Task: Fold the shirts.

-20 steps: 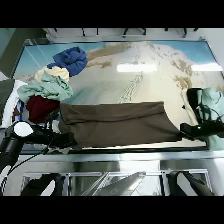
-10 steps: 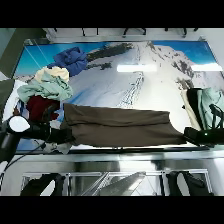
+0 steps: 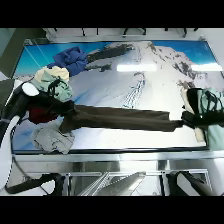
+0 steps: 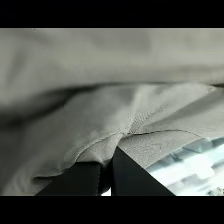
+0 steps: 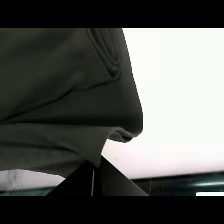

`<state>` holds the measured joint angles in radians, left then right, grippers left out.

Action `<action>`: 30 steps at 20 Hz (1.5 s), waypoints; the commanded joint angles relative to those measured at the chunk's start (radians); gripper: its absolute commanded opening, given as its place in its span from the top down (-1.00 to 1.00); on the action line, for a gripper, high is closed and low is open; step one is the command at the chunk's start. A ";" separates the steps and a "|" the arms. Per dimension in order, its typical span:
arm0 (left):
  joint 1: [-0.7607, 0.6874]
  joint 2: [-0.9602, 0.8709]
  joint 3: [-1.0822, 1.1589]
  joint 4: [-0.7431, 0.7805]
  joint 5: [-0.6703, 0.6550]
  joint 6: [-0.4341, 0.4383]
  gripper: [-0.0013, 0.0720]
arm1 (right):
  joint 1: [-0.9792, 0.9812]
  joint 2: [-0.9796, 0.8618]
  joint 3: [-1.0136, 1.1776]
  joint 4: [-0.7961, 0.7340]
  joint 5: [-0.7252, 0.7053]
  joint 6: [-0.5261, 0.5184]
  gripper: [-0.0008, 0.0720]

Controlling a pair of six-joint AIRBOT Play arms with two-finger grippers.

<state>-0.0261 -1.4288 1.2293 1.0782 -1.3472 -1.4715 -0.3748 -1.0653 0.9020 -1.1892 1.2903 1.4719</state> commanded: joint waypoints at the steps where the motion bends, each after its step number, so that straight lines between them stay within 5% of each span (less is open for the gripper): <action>1: -0.008 -0.195 0.165 0.005 -0.036 0.045 0.90 | 0.039 -0.198 0.104 0.004 -0.071 -0.013 0.92; 6: -0.008 -0.389 0.373 0.039 -0.109 0.050 0.90 | 0.075 -0.372 0.126 0.005 -0.149 -0.002 0.92; 14: -0.008 -0.526 0.552 0.053 -0.211 0.050 0.90 | 0.079 -0.398 0.126 0.027 -0.239 -0.036 0.92; 15: -0.008 -0.527 0.552 0.054 -0.226 0.050 0.90 | 0.079 -0.399 0.126 0.029 -0.239 -0.036 0.78; 16: -0.008 -0.525 0.552 0.053 -0.240 0.051 0.85 | 0.079 -0.397 0.127 0.033 -0.235 -0.036 -0.08; 17: -0.008 -0.517 0.552 0.056 -0.253 0.051 0.08 | 0.074 -0.398 0.143 0.035 -0.196 -0.050 -1.00; 18: -0.002 -0.503 0.552 0.056 -0.254 0.048 -0.47 | 0.064 -0.398 0.166 0.049 -0.123 -0.087 -0.95; 19: 0.008 -0.479 0.552 0.056 -0.243 0.046 -0.53 | 0.050 -0.398 0.193 0.080 -0.039 -0.137 -0.95; 24: 0.082 -0.319 0.552 0.055 -0.163 -0.068 -0.52 | -0.079 -0.406 0.216 0.132 0.100 -0.247 -0.95; 25: 0.085 -0.288 0.552 0.053 -0.171 -0.083 -0.30 | -0.114 -0.418 0.203 0.159 0.113 -0.269 -0.95; 26: 0.085 -0.259 0.552 0.053 -0.183 -0.076 0.49 | -0.144 -0.433 0.188 0.216 0.125 -0.303 -0.95; 27: 0.073 -0.231 0.552 0.048 -0.191 -0.043 0.90 | -0.165 -0.453 0.178 0.279 0.128 -0.343 -0.95; 30: 0.020 -0.173 0.552 0.049 -0.188 -0.025 0.90 | -0.167 -0.531 0.177 0.341 0.101 -0.386 -0.95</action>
<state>0.0238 -1.6623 1.7802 1.1286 -1.5372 -1.5059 -0.5163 -1.5398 1.0863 -0.9306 1.3872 1.1519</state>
